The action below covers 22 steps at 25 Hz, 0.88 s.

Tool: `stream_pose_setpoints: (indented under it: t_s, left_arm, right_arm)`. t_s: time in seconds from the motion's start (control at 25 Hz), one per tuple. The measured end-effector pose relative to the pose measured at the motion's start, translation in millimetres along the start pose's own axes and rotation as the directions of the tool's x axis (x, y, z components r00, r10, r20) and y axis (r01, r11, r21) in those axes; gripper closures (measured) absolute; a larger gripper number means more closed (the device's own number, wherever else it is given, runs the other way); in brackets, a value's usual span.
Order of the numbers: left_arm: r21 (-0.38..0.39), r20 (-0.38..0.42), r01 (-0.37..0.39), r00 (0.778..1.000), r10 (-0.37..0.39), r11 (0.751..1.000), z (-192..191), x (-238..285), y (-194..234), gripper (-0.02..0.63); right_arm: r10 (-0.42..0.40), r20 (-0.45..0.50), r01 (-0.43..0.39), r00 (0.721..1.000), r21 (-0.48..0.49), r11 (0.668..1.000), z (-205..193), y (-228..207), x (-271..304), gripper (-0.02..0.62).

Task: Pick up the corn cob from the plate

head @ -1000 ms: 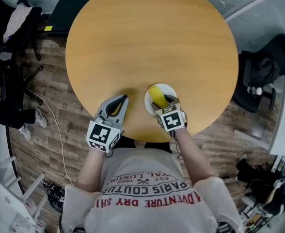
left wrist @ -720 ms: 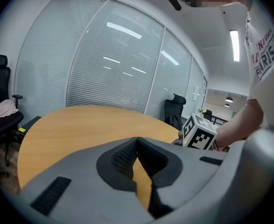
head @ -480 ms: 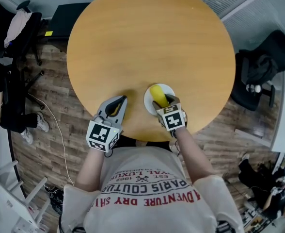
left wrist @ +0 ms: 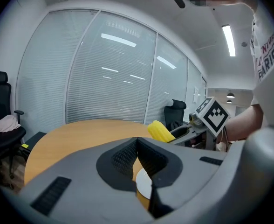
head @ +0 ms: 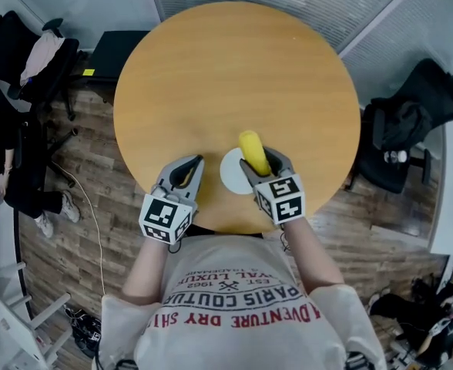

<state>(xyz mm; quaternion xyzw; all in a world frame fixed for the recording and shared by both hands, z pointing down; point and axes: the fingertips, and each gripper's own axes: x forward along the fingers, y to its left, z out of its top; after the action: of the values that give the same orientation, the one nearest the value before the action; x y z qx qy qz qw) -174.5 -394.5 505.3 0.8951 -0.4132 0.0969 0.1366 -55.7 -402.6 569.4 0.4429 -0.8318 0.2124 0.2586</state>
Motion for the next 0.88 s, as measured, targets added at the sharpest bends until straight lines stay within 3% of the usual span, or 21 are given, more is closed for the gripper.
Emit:
stream_pose_setpoints:
  t_s: [0.2,0.44,0.68,0.88]
  left_arm:
    - [0.039,0.065,-0.002,0.998,0.0,0.999,35,-2,-19,0.571]
    - [0.08,0.16,-0.017,0.987,0.004,0.997,81,-6,-38,0.571]
    - [0.103,0.212,-0.033,0.977,0.011,0.994,108,-10,-52,0.571]
    - [0.112,0.227,-0.041,0.974,0.015,0.993,116,-10,-60,0.571]
  right_arm:
    - [-0.003,0.169,0.002,0.986,0.008,1.0,46,-5,-46,0.33]
    - [-0.005,0.336,0.004,0.942,0.005,1.0,84,-15,-99,0.33]
    - [0.011,0.435,-0.008,0.9,-0.009,1.0,108,-18,-133,0.33]
    - [0.009,0.466,-0.003,0.885,-0.014,1.0,114,-21,-143,0.33]
